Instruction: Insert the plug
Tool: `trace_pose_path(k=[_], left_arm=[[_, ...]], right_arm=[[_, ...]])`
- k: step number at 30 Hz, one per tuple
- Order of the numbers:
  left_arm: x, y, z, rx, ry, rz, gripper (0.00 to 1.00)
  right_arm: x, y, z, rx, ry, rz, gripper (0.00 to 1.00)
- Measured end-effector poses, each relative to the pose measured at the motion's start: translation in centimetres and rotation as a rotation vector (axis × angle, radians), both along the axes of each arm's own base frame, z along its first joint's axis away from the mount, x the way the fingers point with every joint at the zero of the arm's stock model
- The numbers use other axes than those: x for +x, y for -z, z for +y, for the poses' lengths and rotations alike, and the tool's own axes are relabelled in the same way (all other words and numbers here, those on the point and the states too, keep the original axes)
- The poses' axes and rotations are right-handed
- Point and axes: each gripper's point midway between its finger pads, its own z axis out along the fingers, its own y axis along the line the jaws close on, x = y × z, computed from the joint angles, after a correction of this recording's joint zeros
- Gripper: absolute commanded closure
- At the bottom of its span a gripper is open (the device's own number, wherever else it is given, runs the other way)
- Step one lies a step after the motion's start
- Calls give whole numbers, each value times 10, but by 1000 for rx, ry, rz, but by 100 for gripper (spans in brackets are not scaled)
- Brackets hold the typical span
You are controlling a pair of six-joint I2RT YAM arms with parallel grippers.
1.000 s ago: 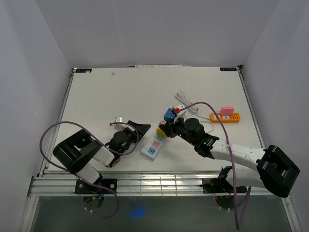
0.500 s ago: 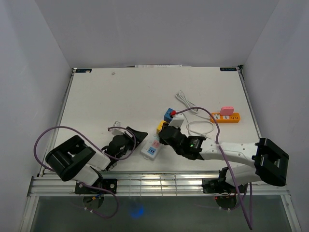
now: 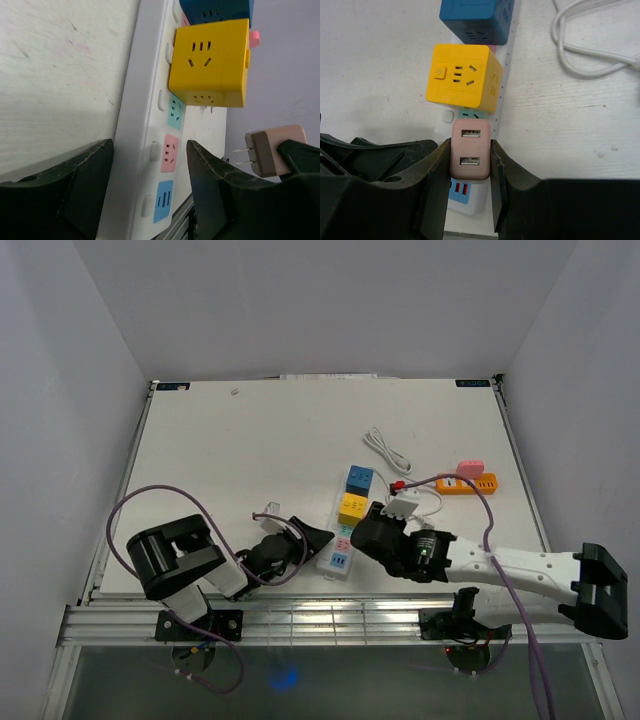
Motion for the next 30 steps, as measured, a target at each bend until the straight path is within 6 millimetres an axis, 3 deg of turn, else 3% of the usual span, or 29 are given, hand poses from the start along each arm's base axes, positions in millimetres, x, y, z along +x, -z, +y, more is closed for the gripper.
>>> trace_pose_path(k=[8,11,15,19,21,23,30], left_arm=[[-18,-4,-71,-24,145,-39,29],[-20,-13,-81,-48,173,-67,23],[-13,-25,-67,1,150,-89,14],[-9,-67,-49,-18,119,-158,9],[-9,-78,-37,-17,107,-184,8],[-11,-79,-26,3,101,-196,7],[-20,-53,3,117,100,-184,6]], right_arm=[[-15,4,-52,16,-12,-28,92],[-17,3,-59,0,-36,-43,92],[-17,16,-62,-42,-68,-59,92],[-16,41,-65,-106,-113,-85,92],[-13,48,-64,-108,-126,-123,92],[-10,47,-59,-93,-141,-153,92],[-5,43,-50,-76,-176,-221,92]])
